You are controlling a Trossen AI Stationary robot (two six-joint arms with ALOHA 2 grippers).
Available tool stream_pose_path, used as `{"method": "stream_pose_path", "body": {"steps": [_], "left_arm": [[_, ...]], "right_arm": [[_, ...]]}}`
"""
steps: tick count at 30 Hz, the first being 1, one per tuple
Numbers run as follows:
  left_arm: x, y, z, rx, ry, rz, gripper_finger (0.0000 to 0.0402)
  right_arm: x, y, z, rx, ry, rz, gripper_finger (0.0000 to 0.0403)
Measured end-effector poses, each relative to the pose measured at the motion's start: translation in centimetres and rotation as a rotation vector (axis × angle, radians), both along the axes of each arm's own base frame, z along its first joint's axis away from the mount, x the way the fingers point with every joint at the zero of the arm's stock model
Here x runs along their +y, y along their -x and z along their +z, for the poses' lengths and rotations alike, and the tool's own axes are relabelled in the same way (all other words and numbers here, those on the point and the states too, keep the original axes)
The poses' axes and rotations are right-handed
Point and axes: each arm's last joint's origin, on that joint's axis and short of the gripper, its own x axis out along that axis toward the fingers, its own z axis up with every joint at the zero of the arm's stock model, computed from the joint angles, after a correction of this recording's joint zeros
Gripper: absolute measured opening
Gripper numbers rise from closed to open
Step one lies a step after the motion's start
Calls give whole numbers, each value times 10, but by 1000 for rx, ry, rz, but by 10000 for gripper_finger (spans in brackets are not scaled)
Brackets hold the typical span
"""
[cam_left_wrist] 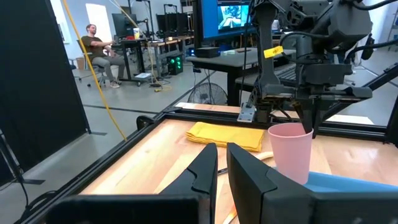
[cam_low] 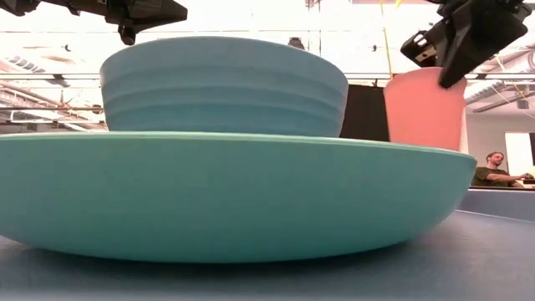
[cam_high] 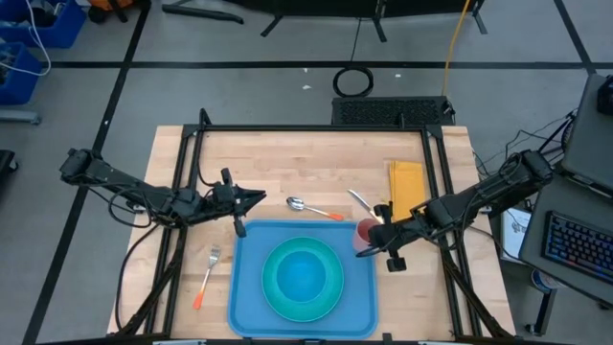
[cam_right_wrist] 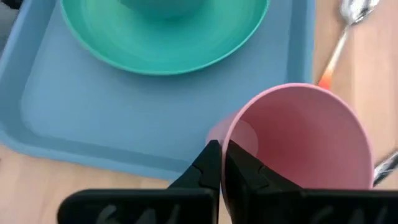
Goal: Set up tray
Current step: Put the pink cup on the blue tray to the top right of the green plate
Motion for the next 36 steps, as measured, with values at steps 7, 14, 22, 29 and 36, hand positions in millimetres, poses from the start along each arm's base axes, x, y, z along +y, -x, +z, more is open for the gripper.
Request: {"method": "stream_pose_path", "body": {"steps": [7,14,22,29,36], "left_arm": [[0,0,0,0,0,0,42],[0,0,0,-1,4,1,42],[0,0,0,-2,4,1,42],[0,0,0,1,3,1,42],[0,0,-1,6,1,0,42]], "right_arm": [[1,2,-1,26,-10,18,0],[2,0,0,4,-34,30,0],[14,-16,-12,59,23,110,0],[25,-39,-19,126,90,159,0],[29,-47,-17,136,113,193,0]]}}
